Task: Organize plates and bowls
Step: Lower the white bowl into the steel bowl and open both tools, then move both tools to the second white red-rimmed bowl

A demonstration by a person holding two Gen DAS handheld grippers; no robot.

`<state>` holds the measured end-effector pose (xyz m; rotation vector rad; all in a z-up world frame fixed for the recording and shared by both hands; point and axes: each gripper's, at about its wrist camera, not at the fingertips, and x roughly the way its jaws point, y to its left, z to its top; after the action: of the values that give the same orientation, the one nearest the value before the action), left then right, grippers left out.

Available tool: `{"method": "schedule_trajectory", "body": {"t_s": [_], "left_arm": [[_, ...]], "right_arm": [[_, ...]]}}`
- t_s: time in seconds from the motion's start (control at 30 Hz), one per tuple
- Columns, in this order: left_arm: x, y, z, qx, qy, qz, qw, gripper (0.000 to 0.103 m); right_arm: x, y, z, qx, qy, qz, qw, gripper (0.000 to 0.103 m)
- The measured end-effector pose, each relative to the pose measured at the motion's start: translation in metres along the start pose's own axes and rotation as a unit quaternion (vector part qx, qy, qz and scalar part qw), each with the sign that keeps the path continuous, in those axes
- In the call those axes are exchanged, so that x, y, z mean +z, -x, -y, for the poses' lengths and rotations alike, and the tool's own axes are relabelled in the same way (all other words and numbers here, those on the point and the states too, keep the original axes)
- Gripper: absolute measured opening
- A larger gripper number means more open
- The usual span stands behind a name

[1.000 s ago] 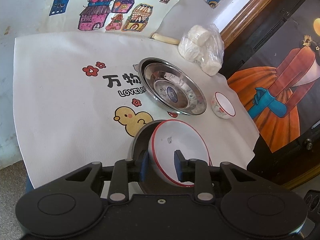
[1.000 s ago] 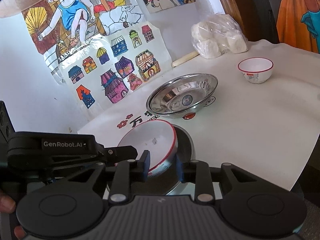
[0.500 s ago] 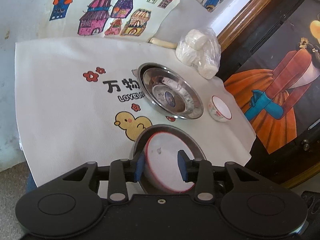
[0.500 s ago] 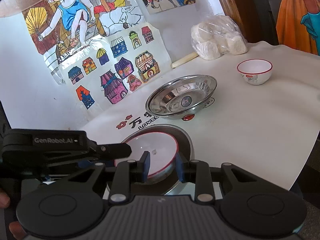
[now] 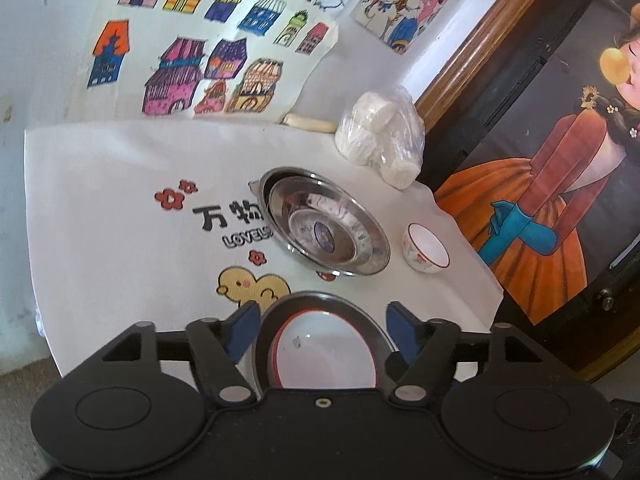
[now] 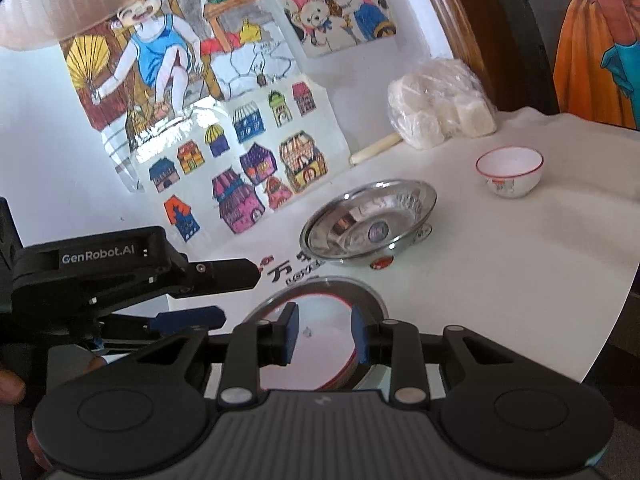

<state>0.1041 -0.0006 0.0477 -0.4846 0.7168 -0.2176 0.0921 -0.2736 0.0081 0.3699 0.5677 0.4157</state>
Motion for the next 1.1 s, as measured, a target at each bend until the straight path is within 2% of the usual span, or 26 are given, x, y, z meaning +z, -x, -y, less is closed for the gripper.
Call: {"method": "schedule_trajectory", "body": {"t_s": [0.07,0.1,0.17,0.27,0.47,0.6,0.73,0.9,1.1], "left_arm": [[0.002,-0.001,0.004,0.010,-0.010,0.010,0.9999,0.088],[0.002,-0.001,0.005,0.015,-0.016,0.015,0.9996,0.091],[0.005,-0.004,0.010,0.027,-0.031,0.022,0.9989,0.095],[0.008,-0.009,0.016,0.037,-0.045,0.027,0.9979,0.101],[0.015,-0.027,0.029,0.052,-0.075,0.014,0.9957,0.102],[0.021,-0.042,0.040,0.061,-0.100,0.001,0.9931,0.102],[0.029,-0.058,0.056,0.070,-0.147,-0.012,0.9865,0.102],[0.045,-0.080,0.078,0.071,-0.200,-0.021,0.9770,0.102],[0.067,-0.122,0.107,0.063,-0.236,-0.034,0.9691,0.102]], "right_arm": [[0.002,0.002,0.004,-0.001,-0.006,0.011,1.000,0.053],[0.002,0.003,0.006,-0.002,-0.009,0.017,1.000,0.056],[0.004,0.004,0.011,-0.005,-0.015,0.022,1.000,0.070],[0.006,0.002,0.021,-0.006,-0.028,0.027,0.999,0.084],[0.010,-0.002,0.043,-0.011,-0.054,0.036,0.998,0.099],[0.013,-0.005,0.060,-0.020,-0.070,0.044,0.996,0.102],[0.015,-0.005,0.079,-0.035,-0.084,0.057,0.994,0.103],[0.020,-0.006,0.105,-0.069,-0.095,0.070,0.991,0.103],[0.032,-0.009,0.133,-0.112,-0.093,0.082,0.986,0.103]]}}
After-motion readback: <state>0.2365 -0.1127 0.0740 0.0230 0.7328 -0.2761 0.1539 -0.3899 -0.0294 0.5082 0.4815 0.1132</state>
